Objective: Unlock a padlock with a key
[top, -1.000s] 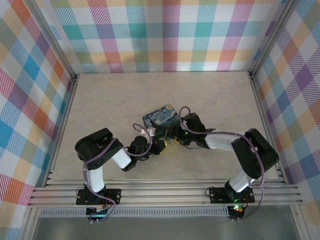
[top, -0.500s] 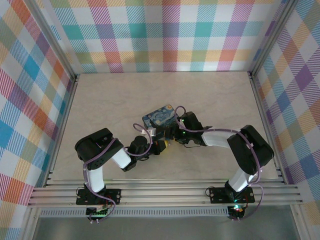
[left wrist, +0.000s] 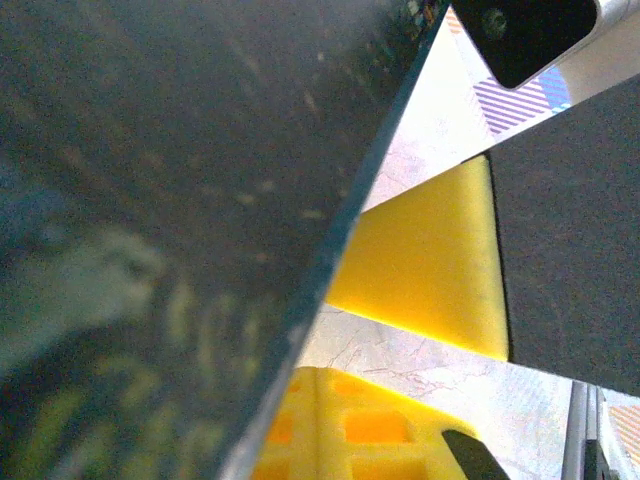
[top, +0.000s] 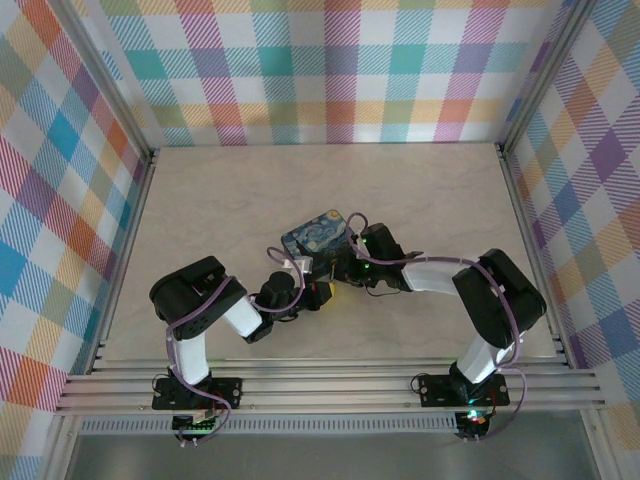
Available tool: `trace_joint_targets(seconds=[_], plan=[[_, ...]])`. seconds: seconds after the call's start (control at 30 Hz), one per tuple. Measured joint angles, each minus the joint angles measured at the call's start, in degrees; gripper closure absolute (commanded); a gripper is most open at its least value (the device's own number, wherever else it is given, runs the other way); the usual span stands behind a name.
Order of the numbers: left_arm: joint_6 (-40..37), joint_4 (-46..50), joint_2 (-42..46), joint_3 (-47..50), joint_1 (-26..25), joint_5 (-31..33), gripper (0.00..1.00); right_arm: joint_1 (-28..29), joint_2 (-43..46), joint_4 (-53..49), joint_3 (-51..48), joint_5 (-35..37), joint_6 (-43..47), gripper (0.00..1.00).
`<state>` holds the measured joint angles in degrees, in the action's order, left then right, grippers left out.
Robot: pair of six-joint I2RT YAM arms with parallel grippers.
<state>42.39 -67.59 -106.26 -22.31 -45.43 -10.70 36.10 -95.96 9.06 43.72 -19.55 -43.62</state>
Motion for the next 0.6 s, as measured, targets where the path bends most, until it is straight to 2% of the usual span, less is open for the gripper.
trace_joint_targets(seconds=[0.03,0.1,0.2,0.23,0.3,0.37,0.43,0.6], plan=[[-0.1,0.1,0.2,0.0,0.0,0.0,1.0,0.0,0.0,0.0,0.0,0.0,0.0,0.86],[-0.2,0.4,0.9,0.0,0.0,0.0,1.0,0.0,0.0,-0.1,0.0,0.0,0.0,0.78],[-0.6,1.1,2.3,0.0,0.1,0.0,1.0,0.0,0.0,-0.5,0.0,0.2,-0.1,0.54],[-0.7,1.5,2.7,0.0,0.2,0.1,1.0,0.0,0.2,-0.9,0.0,0.5,0.0,0.5],[-0.9,2.0,3.7,0.1,0.3,0.7,0.99,0.1,1.0,-2.0,0.0,1.3,0.3,0.47],[-1.2,3.1,5.2,0.6,0.3,1.5,0.9,0.2,2.3,-3.1,0.0,2.4,0.7,0.46],[-1.6,5.0,7.5,1.5,0.5,2.8,0.85,0.3,3.5,-4.6,0.1,3.8,1.3,0.46],[-1.9,15.1,14.9,1.9,1.3,6.7,0.87,1.8,3.9,-9.5,2.2,7.7,4.1,0.46]])
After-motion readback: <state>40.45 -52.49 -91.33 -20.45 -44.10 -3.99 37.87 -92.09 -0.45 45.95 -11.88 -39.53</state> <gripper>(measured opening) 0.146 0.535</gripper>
